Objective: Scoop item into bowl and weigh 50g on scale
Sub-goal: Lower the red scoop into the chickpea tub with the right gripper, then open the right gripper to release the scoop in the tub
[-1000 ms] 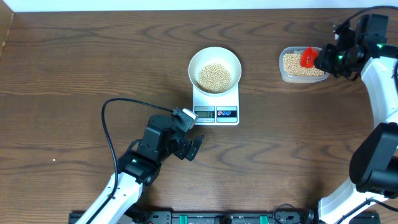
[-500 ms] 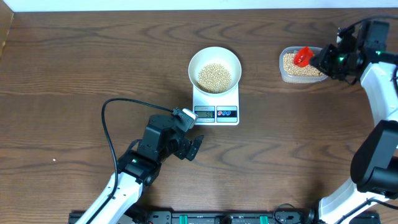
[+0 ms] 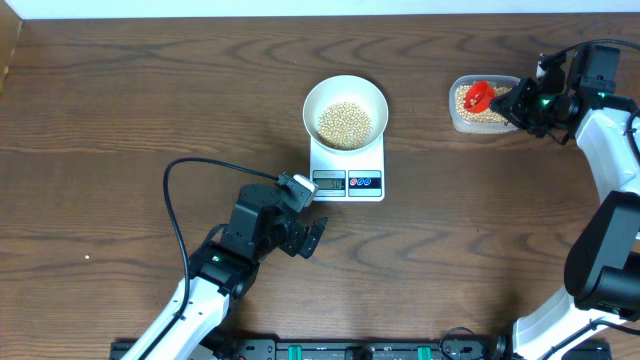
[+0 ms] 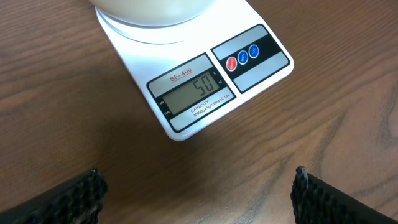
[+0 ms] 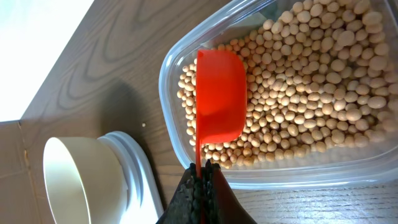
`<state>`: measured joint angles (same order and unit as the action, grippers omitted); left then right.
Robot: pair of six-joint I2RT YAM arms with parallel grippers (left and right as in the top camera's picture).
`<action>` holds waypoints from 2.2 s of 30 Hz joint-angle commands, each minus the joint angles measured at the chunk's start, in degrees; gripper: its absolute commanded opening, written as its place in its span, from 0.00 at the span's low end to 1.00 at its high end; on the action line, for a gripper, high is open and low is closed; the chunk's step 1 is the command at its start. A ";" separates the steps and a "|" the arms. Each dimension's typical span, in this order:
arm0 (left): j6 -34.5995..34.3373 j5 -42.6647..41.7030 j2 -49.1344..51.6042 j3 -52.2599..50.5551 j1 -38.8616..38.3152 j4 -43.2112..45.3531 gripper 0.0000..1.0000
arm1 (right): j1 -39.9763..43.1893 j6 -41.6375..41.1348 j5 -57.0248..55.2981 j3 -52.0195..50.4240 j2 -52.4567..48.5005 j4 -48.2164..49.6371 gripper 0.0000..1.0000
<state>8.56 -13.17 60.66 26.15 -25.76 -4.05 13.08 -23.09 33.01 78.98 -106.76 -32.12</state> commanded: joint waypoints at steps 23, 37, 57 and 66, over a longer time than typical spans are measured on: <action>-0.74 0.76 0.33 0.09 0.07 0.02 0.97 | 3.13 -0.46 -5.60 -0.79 1.64 -11.06 0.26; -0.74 0.76 0.33 0.09 0.07 0.02 0.97 | 3.13 0.04 -9.62 -0.79 1.64 -14.08 0.46; -0.74 0.76 0.33 0.09 0.07 0.04 0.97 | 3.10 8.76 -11.26 -0.79 1.64 -17.00 0.76; -0.74 0.76 0.33 0.09 0.07 0.04 0.97 | 3.41 13.51 -11.19 -0.39 2.05 -19.04 0.77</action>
<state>8.56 -13.17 60.66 26.15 -25.76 -4.03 16.01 -12.71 21.82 78.56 -106.76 -50.50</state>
